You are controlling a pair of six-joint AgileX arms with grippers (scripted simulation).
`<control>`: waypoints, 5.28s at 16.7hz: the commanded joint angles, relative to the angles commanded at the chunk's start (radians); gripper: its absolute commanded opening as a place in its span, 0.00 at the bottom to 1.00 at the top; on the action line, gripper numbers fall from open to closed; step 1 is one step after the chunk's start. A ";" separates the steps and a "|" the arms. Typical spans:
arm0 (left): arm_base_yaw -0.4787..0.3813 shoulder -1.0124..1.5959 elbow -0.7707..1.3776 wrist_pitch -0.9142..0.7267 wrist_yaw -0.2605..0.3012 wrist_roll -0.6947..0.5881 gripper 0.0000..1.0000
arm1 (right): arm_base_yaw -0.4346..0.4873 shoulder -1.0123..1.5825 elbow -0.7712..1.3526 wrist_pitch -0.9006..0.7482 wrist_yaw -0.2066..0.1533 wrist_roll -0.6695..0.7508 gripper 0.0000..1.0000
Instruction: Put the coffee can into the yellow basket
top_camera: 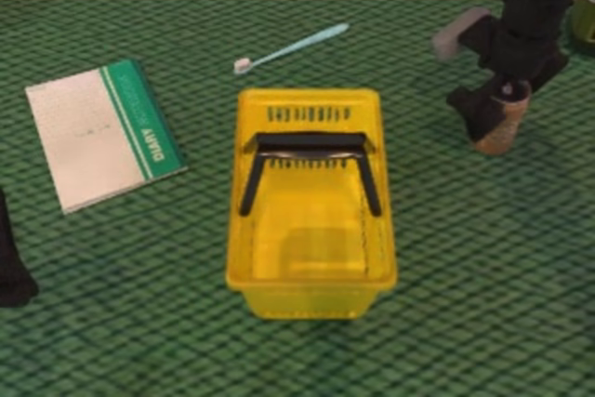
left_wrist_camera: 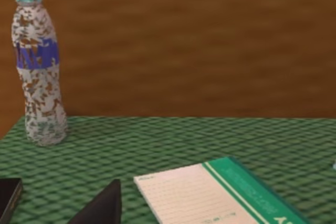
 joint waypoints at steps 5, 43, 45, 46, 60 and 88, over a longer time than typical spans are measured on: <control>0.000 0.000 0.000 0.000 0.000 0.000 1.00 | 0.000 0.000 0.000 0.000 0.000 0.000 0.32; 0.000 0.000 0.000 0.000 0.000 0.000 1.00 | 0.126 -0.435 -0.916 1.978 -1.024 0.526 0.00; 0.000 0.000 0.000 0.000 0.000 0.000 1.00 | 0.133 -0.468 -0.979 2.071 -1.082 0.559 0.00; 0.000 0.000 0.000 0.000 0.000 0.000 1.00 | 0.135 -0.479 -1.000 2.101 -1.102 0.570 0.00; 0.000 0.000 0.000 0.000 0.000 0.000 1.00 | 0.139 -0.288 -1.060 2.373 -1.119 0.576 0.00; 0.000 0.000 0.000 0.000 0.000 0.000 1.00 | 0.141 -0.230 -1.078 2.439 -1.117 0.576 1.00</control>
